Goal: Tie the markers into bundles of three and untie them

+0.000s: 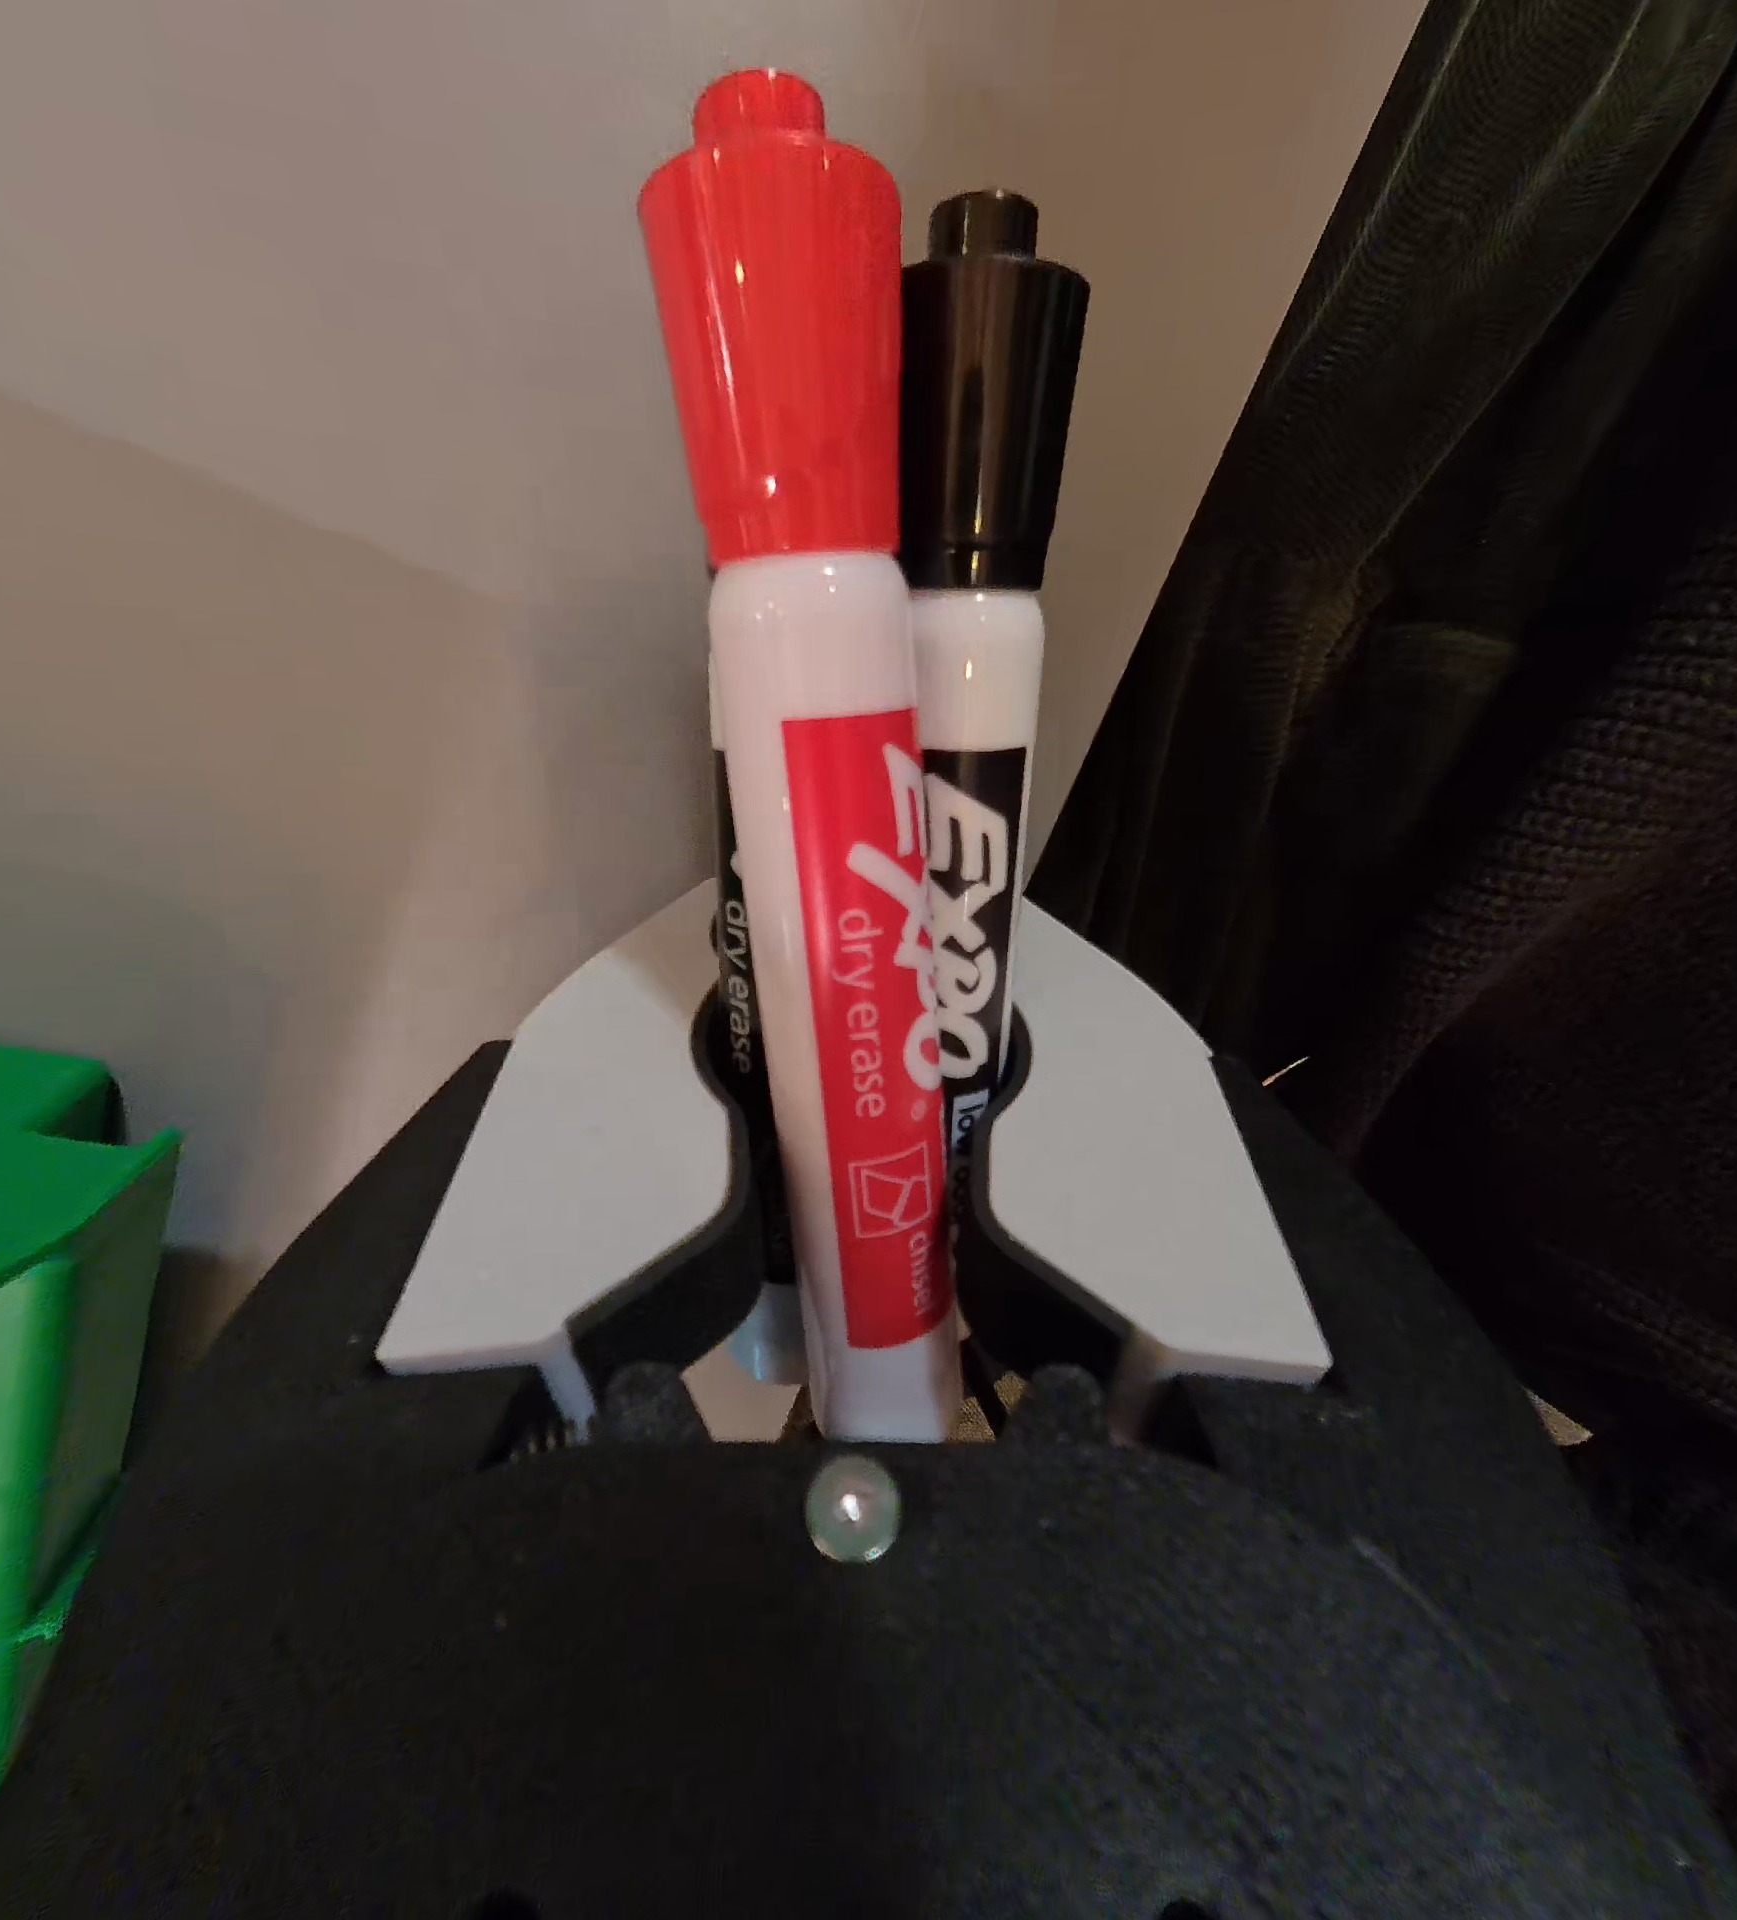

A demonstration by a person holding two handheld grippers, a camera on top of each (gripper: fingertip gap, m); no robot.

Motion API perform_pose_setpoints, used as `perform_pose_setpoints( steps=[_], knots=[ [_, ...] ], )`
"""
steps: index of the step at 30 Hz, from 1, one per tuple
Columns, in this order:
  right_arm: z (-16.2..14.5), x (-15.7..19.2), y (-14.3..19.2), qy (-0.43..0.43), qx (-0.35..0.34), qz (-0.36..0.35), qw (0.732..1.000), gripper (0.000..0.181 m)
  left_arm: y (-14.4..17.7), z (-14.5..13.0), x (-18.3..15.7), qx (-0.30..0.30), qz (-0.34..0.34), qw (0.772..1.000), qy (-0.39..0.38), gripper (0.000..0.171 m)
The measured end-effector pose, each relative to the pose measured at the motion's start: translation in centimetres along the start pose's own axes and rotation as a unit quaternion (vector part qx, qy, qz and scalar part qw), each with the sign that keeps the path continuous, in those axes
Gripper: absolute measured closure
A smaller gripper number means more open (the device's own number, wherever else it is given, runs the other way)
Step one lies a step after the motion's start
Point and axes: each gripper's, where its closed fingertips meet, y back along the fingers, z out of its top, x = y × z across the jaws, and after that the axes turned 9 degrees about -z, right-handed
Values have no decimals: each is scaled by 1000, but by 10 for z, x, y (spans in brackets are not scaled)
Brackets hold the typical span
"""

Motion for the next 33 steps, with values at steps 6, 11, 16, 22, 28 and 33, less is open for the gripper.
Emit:
perform_pose_setpoints(
  steps=[6,11,16,22,28,33],
  knots=[
    [-38,7,-21,16,100,-11,995,181,-1,1,-1,4,0,1000,-2,127],
    [12,49,-24,90,2,56,994,176,0,2,-2,1,1,1000,-4,127],
    [60,31,-1,103,-134,-17,986,150,1,0,-1,0,1,1000,-2,127],
    [73,-46,35,-49,-228,-205,951,124,1,-1,-1,-1,2,1000,1,127],
    [84,8,39,-86,-390,-126,908,124,0,1,-2,-1,0,1000,-2,127],
    [76,30,12,-88,-357,-141,919,90,-1,5,-6,1,-1,1000,-11,127]
  ],
)
